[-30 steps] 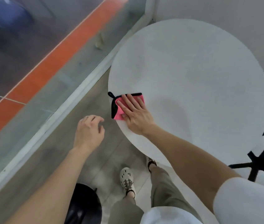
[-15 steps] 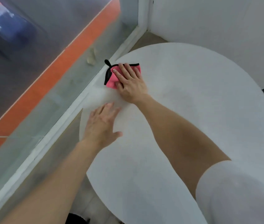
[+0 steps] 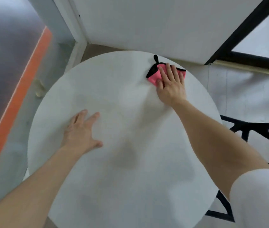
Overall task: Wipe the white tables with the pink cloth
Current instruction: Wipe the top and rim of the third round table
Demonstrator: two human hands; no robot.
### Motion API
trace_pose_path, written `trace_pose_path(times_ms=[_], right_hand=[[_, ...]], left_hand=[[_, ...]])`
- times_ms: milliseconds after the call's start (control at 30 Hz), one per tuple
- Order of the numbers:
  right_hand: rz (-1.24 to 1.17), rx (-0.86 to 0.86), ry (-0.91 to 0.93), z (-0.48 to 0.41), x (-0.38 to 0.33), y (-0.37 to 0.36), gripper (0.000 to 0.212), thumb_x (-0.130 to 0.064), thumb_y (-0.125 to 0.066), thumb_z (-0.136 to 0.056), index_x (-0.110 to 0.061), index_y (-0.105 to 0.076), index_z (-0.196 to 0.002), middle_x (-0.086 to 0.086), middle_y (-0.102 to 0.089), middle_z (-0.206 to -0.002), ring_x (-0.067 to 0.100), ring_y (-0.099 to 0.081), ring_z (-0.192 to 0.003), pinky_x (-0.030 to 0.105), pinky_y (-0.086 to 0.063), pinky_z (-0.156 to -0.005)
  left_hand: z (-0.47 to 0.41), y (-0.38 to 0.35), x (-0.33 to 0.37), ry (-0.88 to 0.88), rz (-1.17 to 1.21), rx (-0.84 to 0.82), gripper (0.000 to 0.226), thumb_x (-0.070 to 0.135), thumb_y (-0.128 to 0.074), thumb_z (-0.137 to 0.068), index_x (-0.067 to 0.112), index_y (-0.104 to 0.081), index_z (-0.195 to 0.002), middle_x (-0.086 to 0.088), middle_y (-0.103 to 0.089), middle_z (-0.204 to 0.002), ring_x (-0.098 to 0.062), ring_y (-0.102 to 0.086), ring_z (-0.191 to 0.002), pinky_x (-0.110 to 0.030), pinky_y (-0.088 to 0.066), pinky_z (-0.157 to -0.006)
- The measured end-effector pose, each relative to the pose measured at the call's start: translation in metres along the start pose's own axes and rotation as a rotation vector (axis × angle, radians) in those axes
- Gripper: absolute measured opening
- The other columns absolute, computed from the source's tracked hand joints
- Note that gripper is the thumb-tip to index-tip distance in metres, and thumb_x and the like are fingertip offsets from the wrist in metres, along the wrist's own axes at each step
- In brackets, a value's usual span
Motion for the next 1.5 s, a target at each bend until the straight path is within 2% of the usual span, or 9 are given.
trace_pose_path(times_ms=[333,600,767,900,1033,1100,1200,1367,1500], right_hand=[[-0.015,0.068,-0.321,0.269,0.104,-0.004,0.064,-0.043,-0.021,-0.113,-0.038,-0.003,-0.174,-0.009,0.007,-0.182,0.01,0.016,-0.166,0.05,0.004,-0.136],[0.004,-0.044,-0.114,0.447,-0.072,-0.09,0.066,-0.039,-0.03,-0.116,-0.031,-0.001,-0.175,-0.002,0.011,-0.183,0.02,0.013,-0.168,0.059,-0.007,-0.135],[0.029,-0.211,0.384,0.417,-0.224,-0.144,0.062,-0.048,-0.023,-0.118,-0.031,-0.006,-0.175,0.0,0.006,-0.183,0.022,0.012,-0.168,0.055,-0.003,-0.136],[0.043,-0.339,0.464,0.327,-0.263,-0.151,0.066,-0.052,-0.035,-0.113,-0.036,-0.015,-0.174,-0.003,0.001,-0.183,0.019,0.008,-0.169,0.05,-0.002,-0.136],[-0.036,-0.315,0.349,0.288,-0.245,-0.104,0.055,-0.045,-0.044,-0.112,-0.029,-0.044,-0.164,-0.001,-0.034,-0.175,0.022,-0.021,-0.164,0.044,-0.017,-0.131],[0.0,-0.24,0.241,0.284,-0.223,-0.085,0.055,-0.04,-0.05,-0.109,-0.023,-0.044,-0.161,0.0,-0.047,-0.164,0.026,-0.036,-0.153,0.046,-0.033,-0.121],[-0.029,-0.394,0.136,0.28,-0.217,-0.102,0.053,-0.034,-0.061,-0.104,-0.013,-0.048,-0.151,0.01,-0.055,-0.15,0.034,-0.05,-0.139,0.046,-0.043,-0.112],[-0.313,-0.576,-0.098,0.277,-0.209,-0.094,0.016,-0.022,-0.064,-0.091,-0.01,-0.067,-0.102,0.01,-0.071,-0.099,0.034,-0.07,-0.094,0.034,-0.051,-0.07],[-0.393,-0.548,-0.129,0.295,-0.157,-0.036,0.014,-0.022,-0.06,-0.092,-0.017,-0.065,-0.104,0.003,-0.069,-0.092,0.027,-0.067,-0.084,0.032,-0.048,-0.062]], left_hand=[[-0.011,-0.025,-0.011,-0.135,-0.052,-0.003,0.118,0.064,-0.091,-0.075,0.028,-0.031,-0.17,-0.021,-0.026,-0.174,-0.035,-0.023,-0.163,-0.046,-0.02,-0.132],[0.124,-0.064,-0.085,-0.131,-0.007,0.013,0.076,0.04,-0.075,-0.097,0.019,-0.042,-0.163,-0.013,-0.037,-0.165,-0.036,-0.039,-0.15,-0.052,-0.04,-0.118],[0.171,-0.079,-0.151,-0.028,0.058,0.041,0.064,0.026,-0.077,-0.092,0.018,-0.055,-0.152,-0.01,-0.054,-0.149,-0.035,-0.052,-0.135,-0.053,-0.05,-0.109],[0.187,-0.083,-0.173,0.05,0.113,0.072,0.049,0.024,-0.074,-0.094,0.016,-0.065,-0.142,-0.009,-0.063,-0.135,-0.034,-0.059,-0.125,-0.051,-0.052,-0.104],[0.183,-0.08,-0.148,0.187,0.465,0.005,0.056,0.036,-0.077,-0.096,0.018,-0.058,-0.146,-0.005,-0.065,-0.137,-0.028,-0.063,-0.127,-0.048,-0.054,-0.106],[0.178,-0.081,-0.137,0.331,0.648,0.001,0.074,0.041,-0.083,-0.091,0.016,-0.05,-0.152,-0.006,-0.063,-0.144,-0.027,-0.062,-0.131,-0.046,-0.053,-0.108],[0.169,-0.094,-0.131,0.527,0.806,-0.034,0.092,0.047,-0.09,-0.086,0.008,-0.044,-0.155,-0.012,-0.061,-0.145,-0.032,-0.061,-0.133,-0.043,-0.052,-0.107],[0.164,-0.097,-0.11,0.486,0.777,-0.099,0.043,0.051,-0.087,-0.087,0.015,-0.071,-0.105,0.0,-0.072,-0.096,-0.022,-0.07,-0.091,-0.035,-0.051,-0.069],[0.179,-0.083,-0.071,0.376,0.994,-0.067,0.027,0.031,-0.086,-0.092,0.011,-0.071,-0.102,-0.009,-0.076,-0.097,-0.027,-0.078,-0.085,-0.048,-0.065,-0.08]])
Point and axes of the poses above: each hand's wrist, its own z-axis away from the middle knuckle, its own y-axis out of the back of the hand, x = y × z, the point moved 9 cm from there along -z, towards the middle knuckle
